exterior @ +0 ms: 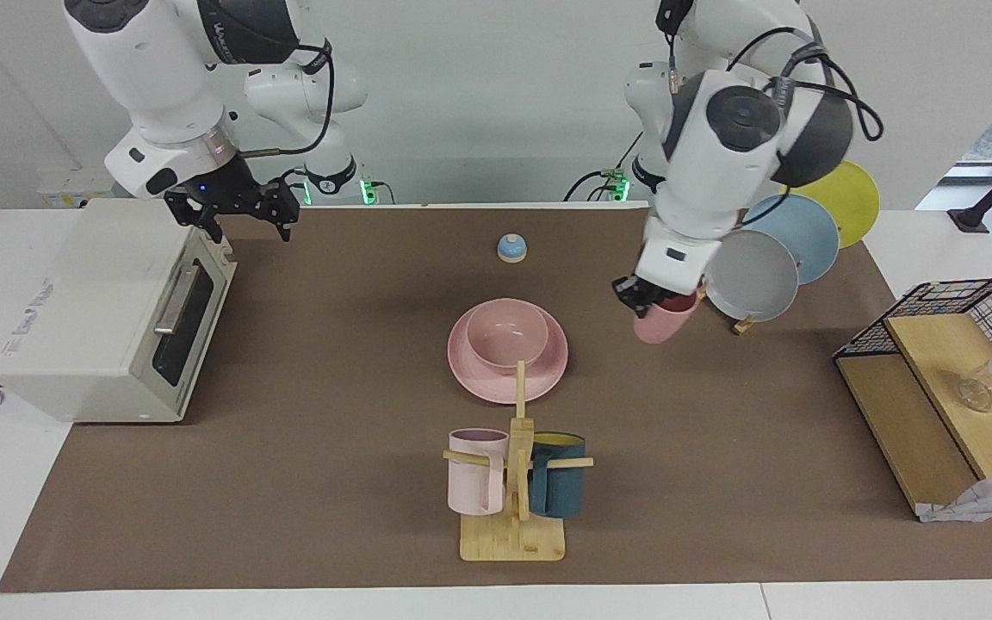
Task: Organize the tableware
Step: 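Release the bowl with the right gripper while the left gripper lifts the cup, then carry the pink cup with the left gripper and lower it into the bowl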
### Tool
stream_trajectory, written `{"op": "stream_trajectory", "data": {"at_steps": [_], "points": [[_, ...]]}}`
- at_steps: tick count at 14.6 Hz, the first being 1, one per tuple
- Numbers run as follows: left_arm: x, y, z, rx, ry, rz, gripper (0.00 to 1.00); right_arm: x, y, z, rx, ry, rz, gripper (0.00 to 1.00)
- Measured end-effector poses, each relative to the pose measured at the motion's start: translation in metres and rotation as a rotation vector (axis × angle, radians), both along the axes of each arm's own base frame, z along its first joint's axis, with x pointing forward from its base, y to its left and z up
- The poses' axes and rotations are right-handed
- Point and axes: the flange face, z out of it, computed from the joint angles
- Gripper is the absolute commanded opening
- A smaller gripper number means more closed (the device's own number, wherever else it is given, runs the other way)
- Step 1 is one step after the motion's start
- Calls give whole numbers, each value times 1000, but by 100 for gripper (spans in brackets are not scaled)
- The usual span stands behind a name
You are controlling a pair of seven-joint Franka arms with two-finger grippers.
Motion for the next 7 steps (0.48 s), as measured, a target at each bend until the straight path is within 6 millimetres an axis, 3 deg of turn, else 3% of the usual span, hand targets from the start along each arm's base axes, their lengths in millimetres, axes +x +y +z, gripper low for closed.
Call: {"op": "stream_trajectory", "data": {"at_steps": [2, 3, 5, 7], "points": [[-26, -60, -8, -21, -22, 41, 0, 0, -8, -5, 2, 1, -1, 100], [-32, -80, -17, -33, -36, 59, 0, 0, -9, -5, 2, 1, -2, 100], [-37, -104, -51, -48, -49, 87, 0, 0, -10, -5, 2, 3, 1, 100], [-38, -111, -85, -47, -46, 95, 0, 0, -12, -6, 4, 4, 25, 100]]}}
